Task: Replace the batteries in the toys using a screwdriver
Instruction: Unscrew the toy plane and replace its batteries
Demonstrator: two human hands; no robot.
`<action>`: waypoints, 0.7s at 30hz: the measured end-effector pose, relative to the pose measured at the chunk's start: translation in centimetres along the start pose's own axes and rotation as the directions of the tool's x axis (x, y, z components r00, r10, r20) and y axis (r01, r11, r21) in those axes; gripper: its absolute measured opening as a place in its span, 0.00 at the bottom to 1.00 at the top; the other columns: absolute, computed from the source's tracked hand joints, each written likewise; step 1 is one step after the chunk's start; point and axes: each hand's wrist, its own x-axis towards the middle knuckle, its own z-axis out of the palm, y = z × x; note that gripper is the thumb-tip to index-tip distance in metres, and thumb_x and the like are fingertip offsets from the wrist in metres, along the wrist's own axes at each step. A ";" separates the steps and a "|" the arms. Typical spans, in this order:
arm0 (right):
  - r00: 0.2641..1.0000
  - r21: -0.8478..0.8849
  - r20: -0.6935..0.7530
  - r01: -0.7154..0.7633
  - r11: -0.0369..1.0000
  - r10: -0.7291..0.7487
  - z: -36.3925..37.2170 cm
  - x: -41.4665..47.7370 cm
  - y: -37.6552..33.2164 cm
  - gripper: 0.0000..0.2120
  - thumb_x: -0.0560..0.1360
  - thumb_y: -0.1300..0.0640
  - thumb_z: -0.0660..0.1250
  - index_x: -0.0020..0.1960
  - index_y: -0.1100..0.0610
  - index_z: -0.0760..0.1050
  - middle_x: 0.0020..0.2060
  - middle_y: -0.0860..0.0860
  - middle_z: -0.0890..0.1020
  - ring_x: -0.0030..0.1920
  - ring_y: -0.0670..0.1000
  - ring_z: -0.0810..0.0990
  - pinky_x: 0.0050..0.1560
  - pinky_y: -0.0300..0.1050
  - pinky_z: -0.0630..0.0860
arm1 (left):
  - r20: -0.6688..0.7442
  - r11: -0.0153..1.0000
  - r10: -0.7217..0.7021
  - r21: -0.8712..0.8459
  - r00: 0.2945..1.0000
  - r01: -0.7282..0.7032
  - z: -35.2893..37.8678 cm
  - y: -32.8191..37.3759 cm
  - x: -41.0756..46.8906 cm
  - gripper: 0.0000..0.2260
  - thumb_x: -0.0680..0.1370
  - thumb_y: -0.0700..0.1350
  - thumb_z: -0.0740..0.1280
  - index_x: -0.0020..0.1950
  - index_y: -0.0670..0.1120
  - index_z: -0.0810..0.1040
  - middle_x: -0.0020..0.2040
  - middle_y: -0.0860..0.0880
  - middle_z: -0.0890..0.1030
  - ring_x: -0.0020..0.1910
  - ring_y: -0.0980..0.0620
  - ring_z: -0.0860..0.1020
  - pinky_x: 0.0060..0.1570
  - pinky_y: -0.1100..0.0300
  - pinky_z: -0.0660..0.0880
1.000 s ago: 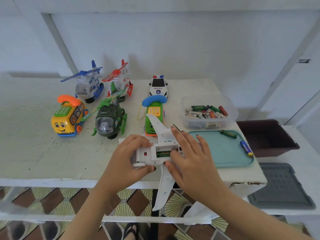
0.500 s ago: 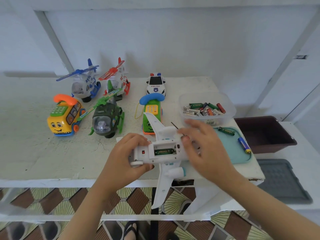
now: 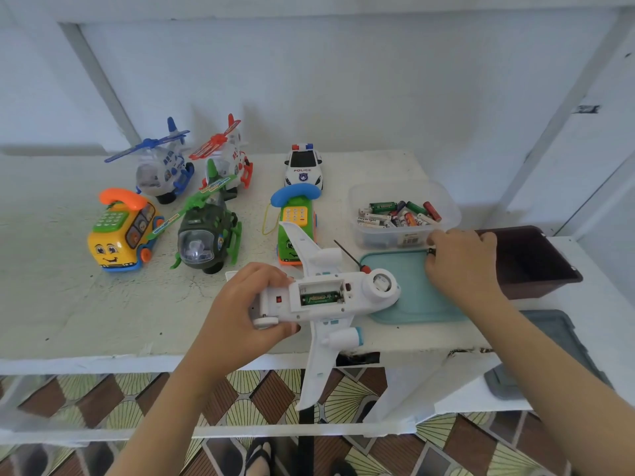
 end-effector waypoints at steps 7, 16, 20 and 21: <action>0.997 0.171 -0.065 0.053 0.984 -0.043 -0.9 -0.2 -1.4 0.06 0.77 0.59 0.60 0.53 0.59 0.73 0.46 0.56 0.81 0.48 0.59 0.77 0.49 0.48 0.66 | -0.003 1.000 -0.013 0.009 1.000 0.013 0.1 -0.2 -0.1 0.17 0.64 0.53 0.74 0.49 0.56 0.72 0.51 0.58 0.76 0.52 0.56 0.76 0.46 0.57 0.74; 0.900 0.832 -0.397 0.435 0.345 -0.179 -6.7 -2.7 -6.2 0.06 0.74 0.63 0.69 0.49 0.56 0.75 0.40 0.41 0.79 0.43 0.38 0.78 0.48 0.29 0.71 | -0.010 0.999 -0.037 -0.020 0.999 0.036 0.1 0.0 -0.1 0.18 0.64 0.53 0.74 0.51 0.58 0.73 0.53 0.60 0.75 0.54 0.56 0.76 0.47 0.55 0.75; 0.808 0.774 -0.369 0.541 0.329 -0.459 -6.5 -3.7 -7.7 0.05 0.72 0.58 0.70 0.46 0.51 0.76 0.40 0.41 0.80 0.47 0.40 0.77 0.51 0.32 0.69 | -0.010 0.999 -0.043 -0.031 0.999 0.043 0.1 0.1 -0.1 0.18 0.65 0.52 0.74 0.51 0.58 0.73 0.52 0.58 0.76 0.53 0.55 0.76 0.47 0.54 0.75; 0.783 0.751 -0.365 0.568 0.338 -0.504 -6.1 -3.9 -7.9 0.05 0.72 0.57 0.70 0.46 0.51 0.76 0.39 0.39 0.79 0.46 0.39 0.75 0.50 0.28 0.67 | -0.008 0.998 -0.045 -0.034 0.999 0.045 0.1 0.0 -0.1 0.18 0.65 0.52 0.74 0.52 0.58 0.74 0.52 0.57 0.76 0.53 0.54 0.76 0.47 0.53 0.75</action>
